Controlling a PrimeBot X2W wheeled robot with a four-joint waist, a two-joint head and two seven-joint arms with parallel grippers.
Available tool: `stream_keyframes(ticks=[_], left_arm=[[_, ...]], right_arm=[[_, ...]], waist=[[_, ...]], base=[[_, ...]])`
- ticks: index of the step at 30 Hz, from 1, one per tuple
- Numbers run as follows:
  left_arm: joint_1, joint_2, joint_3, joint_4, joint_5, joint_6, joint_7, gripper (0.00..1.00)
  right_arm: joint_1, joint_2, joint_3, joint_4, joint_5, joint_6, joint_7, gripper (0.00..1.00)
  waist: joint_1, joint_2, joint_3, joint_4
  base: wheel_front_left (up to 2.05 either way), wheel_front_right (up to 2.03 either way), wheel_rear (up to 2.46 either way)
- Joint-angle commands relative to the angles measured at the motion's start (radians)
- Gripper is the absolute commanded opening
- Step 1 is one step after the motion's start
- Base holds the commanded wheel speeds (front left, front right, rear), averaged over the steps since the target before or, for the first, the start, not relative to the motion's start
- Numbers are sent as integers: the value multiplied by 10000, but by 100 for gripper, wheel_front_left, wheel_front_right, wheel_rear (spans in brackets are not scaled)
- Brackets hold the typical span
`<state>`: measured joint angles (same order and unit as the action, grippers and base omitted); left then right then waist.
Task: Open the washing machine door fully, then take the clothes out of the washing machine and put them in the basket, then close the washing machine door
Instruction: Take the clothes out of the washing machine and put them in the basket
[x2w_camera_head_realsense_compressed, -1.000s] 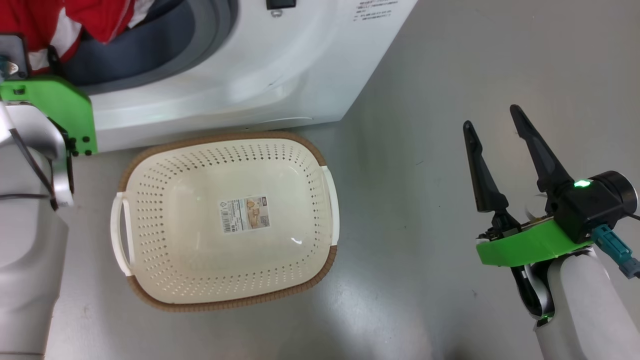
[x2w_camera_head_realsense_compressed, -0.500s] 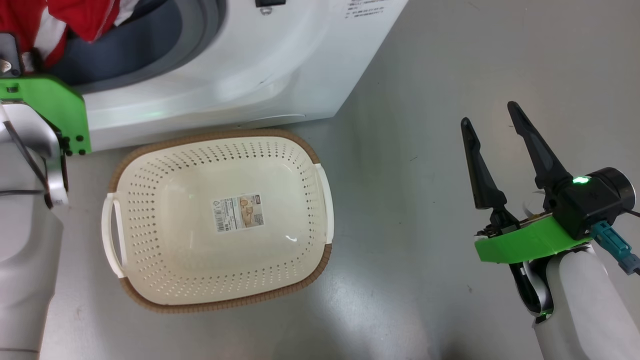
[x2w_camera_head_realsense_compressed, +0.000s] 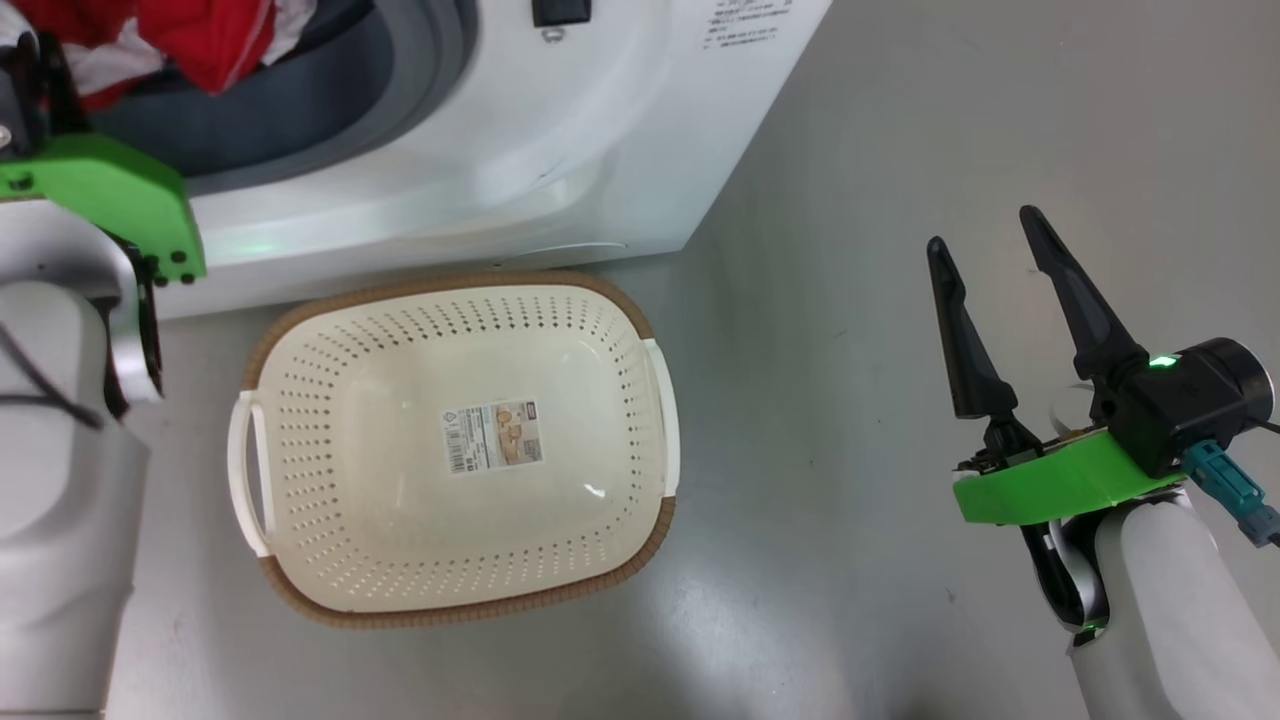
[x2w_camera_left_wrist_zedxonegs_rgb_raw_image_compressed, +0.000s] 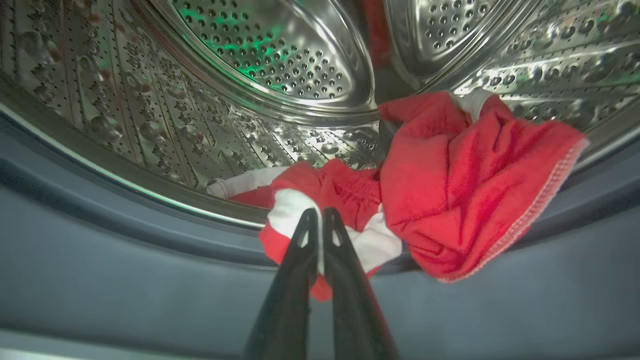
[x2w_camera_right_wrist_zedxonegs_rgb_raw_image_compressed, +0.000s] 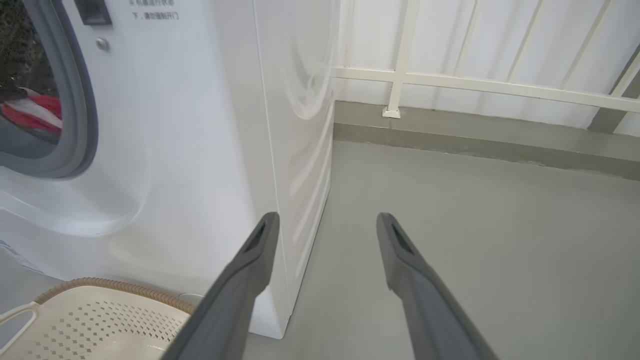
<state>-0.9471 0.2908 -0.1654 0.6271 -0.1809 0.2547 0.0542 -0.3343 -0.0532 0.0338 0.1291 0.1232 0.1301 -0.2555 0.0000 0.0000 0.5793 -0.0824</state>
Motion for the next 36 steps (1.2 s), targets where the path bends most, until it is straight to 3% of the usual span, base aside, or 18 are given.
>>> stream_keyframes(ticks=[1, 15, 24, 36], left_arm=[[284, 369, 326, -408, -121, 20, -342, 0], [1820, -303, 355, -1068, -806, -307, -2390, 0], [2810, -427, 247, -1680, -968, -351, -2616, 0], [4799, -525, 142, -3468, -1403, -290, -2088, 0]], right_arm=[[70, 13, 137, -197, 50, 6, -63, 100], [324, 20, -43, -91, -165, 6, -63, 100], [506, 24, -28, 10, -208, 6, -63, 100], [1044, 28, -80, 244, -116, 6, -63, 100]], waist=[[0, 0, -114, 86], [0, 0, -886, 445], [0, 0, -1530, 485], [0, 0, -2899, 520]], base=[[0, 0, 0], [0, 0, 0], [0, 0, 0], [0, 0, 0]])
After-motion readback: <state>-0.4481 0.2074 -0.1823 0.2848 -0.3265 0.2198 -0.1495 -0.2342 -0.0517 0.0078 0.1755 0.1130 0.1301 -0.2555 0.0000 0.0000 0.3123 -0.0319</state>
